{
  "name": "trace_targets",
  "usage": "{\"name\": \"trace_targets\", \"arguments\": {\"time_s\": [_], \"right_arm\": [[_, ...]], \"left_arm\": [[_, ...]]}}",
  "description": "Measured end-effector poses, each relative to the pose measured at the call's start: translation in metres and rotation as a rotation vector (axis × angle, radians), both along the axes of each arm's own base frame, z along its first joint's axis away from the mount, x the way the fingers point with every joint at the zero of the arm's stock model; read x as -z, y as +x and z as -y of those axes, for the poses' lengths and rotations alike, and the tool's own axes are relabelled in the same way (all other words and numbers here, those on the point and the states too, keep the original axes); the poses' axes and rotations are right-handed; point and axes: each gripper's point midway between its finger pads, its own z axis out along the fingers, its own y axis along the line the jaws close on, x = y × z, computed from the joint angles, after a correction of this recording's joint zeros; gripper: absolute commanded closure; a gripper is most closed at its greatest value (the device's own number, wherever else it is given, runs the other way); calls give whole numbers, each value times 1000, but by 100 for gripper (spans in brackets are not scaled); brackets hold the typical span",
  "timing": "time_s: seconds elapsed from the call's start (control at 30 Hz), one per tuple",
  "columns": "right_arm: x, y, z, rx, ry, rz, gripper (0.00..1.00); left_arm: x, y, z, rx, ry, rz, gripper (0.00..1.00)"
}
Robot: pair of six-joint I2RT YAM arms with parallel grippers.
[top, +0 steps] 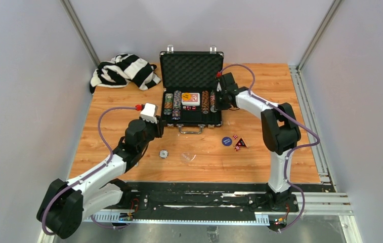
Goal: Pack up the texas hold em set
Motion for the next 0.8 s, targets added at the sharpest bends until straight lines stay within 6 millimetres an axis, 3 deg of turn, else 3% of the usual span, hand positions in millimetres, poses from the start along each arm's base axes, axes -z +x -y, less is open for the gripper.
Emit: {"name": "trace_targets", "arguments": {"time_s": [0.1,0.23,0.37,0.53,0.77,0.8], "right_arm": [[2,-2,0,-6,9,-15,99],[-10,-10,-2,-24,44,1,99],[-38,-26,-5,-55,102,36,99],[-66,-30,-13,-91,159,94,99],[-51,-53,-38,-156,155,59,97],[-48,-59,-43,-171,151,52,95]], "left_arm": [[3,0,0,1,4,-8,65],[9,0,2,8,13,-28,65],[12,0,4,19,10,-39,65],[11,-1,7,30,1,-42,65],[3,-2,7,24,-29,-28,63],[2,-2,5,13,-35,-28,54]]}}
